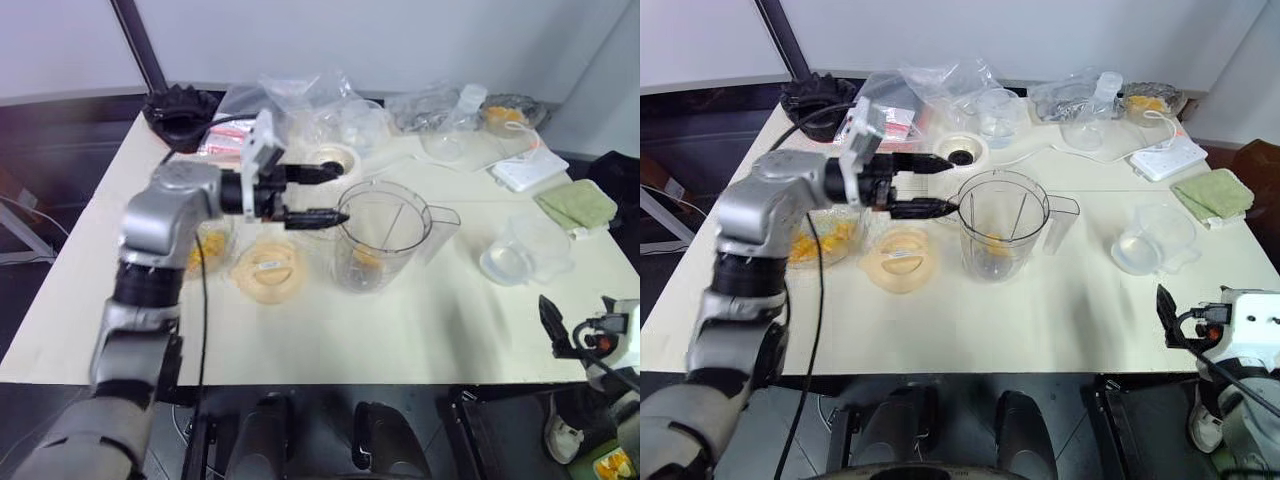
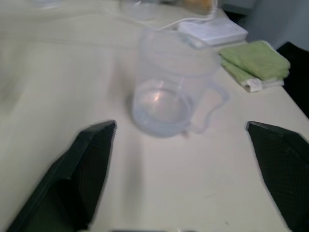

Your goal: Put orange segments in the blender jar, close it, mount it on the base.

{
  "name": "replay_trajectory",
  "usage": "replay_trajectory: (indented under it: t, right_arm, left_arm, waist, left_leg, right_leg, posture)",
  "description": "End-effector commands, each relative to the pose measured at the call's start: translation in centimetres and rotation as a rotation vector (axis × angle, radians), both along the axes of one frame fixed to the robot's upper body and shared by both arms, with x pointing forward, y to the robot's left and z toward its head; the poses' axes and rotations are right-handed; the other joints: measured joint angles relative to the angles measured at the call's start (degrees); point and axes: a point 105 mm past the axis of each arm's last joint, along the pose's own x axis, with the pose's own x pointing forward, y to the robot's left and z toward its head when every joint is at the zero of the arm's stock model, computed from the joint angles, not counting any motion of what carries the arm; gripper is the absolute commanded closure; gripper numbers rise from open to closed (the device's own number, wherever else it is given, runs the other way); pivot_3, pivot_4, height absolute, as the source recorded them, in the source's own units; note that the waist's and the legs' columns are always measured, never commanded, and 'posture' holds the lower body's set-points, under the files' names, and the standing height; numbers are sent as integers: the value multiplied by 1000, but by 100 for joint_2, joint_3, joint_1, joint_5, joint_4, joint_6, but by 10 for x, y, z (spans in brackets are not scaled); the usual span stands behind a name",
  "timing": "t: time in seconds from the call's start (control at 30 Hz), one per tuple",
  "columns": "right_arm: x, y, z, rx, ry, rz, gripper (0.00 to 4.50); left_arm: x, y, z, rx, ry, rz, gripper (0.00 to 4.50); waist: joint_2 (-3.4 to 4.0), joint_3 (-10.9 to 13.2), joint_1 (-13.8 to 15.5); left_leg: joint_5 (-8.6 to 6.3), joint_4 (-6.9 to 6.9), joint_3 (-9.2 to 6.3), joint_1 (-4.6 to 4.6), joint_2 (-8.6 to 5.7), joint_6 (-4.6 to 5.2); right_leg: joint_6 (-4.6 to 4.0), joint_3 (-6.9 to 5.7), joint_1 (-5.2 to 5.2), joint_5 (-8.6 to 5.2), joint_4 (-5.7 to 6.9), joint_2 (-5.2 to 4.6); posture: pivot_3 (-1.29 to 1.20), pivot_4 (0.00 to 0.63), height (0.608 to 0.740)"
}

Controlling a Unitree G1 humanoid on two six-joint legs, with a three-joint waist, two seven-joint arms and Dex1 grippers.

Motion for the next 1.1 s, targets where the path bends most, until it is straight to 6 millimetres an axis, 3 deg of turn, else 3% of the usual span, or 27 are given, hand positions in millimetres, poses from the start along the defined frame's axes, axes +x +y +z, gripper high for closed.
replay_trajectory:
  t: [0.03, 0.23, 0.63, 1.1]
  right_arm:
    - [13, -16, -2, -34, -12, -35, 0]
    - [51, -30, -15, 29, -5, -30, 0]
    - [82, -59, -21, -28, -6, -82, 0]
    - [114, -64, -39, -23, 16, -80, 0]
  left_arm:
    - [-16, 6, 3, -7, 2, 10, 136]
    - [-19, 17, -16, 29, 46, 98, 136]
    - [-17, 17, -20, 36, 45, 156, 136]
    - [-19, 17, -22, 60, 58, 171, 136]
  waist:
    - [24, -7, -14]
    - [52, -3, -145]
    - [54, -2, -172]
    - [53, -2, -281]
  left_leg:
    - [0, 2, 2, 1, 0, 0]
    - [13, 10, 13, 2, -18, 18]
    - [14, -2, 11, 4, -25, 19]
    - [14, -3, 12, 8, -22, 19]
  right_leg:
    - [-1, 1, 5, 0, -10, -2]
    - [-3, 19, 6, 4, -15, -13]
    - [2, 27, 4, 4, 10, 14]
    - [2, 120, 3, 4, 7, 74]
  posture:
    - [0, 150, 740]
    - [0, 150, 740]
    - [0, 150, 740]
    - [0, 150, 740]
